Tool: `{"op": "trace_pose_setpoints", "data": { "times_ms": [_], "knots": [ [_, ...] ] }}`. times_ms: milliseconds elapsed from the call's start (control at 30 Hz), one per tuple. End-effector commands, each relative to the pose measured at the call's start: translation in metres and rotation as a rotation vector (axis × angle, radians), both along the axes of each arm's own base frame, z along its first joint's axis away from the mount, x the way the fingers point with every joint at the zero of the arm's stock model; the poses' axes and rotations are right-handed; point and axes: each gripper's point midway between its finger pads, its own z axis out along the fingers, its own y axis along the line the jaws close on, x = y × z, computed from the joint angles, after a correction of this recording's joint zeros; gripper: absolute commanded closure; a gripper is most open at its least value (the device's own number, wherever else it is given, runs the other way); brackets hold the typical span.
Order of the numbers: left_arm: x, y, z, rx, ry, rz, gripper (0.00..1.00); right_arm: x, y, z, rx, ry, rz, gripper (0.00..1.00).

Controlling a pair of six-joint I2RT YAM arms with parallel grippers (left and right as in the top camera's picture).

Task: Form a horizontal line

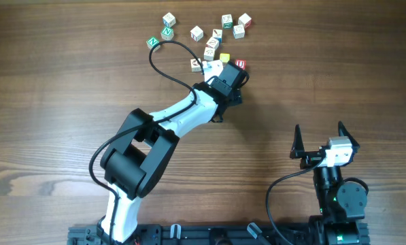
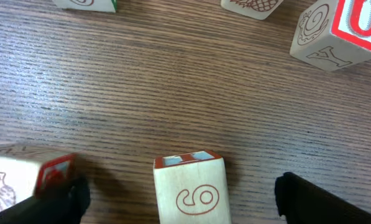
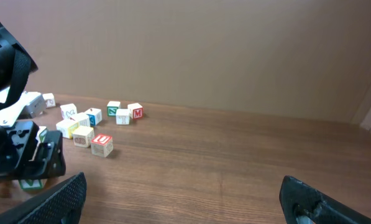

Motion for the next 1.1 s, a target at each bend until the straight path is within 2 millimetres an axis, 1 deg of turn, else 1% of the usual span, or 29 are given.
{"op": "trace_pose_setpoints", "data": {
  "times_ms": [0,133,200,333,467,600,700,733,767,867,933,1000,1033,1067],
  "knots": [
    [0.004,-0.009,0.034,-0.039,-0.061,-0.016,0.00,0.000,0.004,0.001,-0.008,-0.005,0.021,0.00],
    [0.000,-0.024,0.061,-0.113,-0.082,-0.053,0.00,0.000,0.004,0.001,-0.008,-0.006,0.020,0.00],
    [-0.001,-0.029,0.069,-0.138,-0.092,-0.067,0.00,0.000,0.004,0.001,-0.008,-0.006,0.020,0.00],
    [-0.001,-0.037,0.077,-0.150,-0.116,-0.101,0.00,0.000,0.004,0.001,-0.008,-0.006,0.020,0.00],
    [-0.002,-0.037,0.083,-0.102,-0.138,-0.175,0.00,0.000,0.004,0.001,-0.009,-0.006,0.021,0.00],
    [-0.002,-0.037,0.094,-0.092,-0.162,-0.208,0.01,0.000,0.004,0.001,-0.008,-0.006,0.020,0.00],
    [-0.001,-0.038,0.097,-0.098,-0.169,-0.209,0.13,0.000,0.004,0.001,-0.009,-0.006,0.020,0.00],
    [-0.002,-0.038,0.096,-0.099,-0.167,-0.211,0.23,0.000,0.004,0.001,-0.008,-0.006,0.020,0.01],
    [-0.002,-0.038,0.096,-0.100,-0.165,-0.212,0.30,0.000,0.004,0.001,-0.008,-0.006,0.020,0.00],
    [-0.001,-0.036,0.096,-0.093,-0.165,-0.206,0.44,0.000,0.004,0.001,-0.008,-0.006,0.021,0.00],
    [0.003,-0.027,0.095,-0.069,-0.169,-0.181,0.50,0.000,0.004,0.001,-0.008,-0.006,0.020,0.00],
    [0.007,-0.013,0.093,-0.037,-0.164,-0.148,0.56,0.000,0.004,0.001,-0.008,-0.006,0.021,0.00],
    [0.010,0.000,0.091,-0.018,-0.149,-0.125,0.61,0.000,0.004,0.001,-0.008,-0.006,0.020,0.00],
    [0.011,0.010,0.088,-0.005,-0.130,-0.107,0.68,0.000,0.004,0.001,-0.008,-0.006,0.020,0.00]
  ]
}}
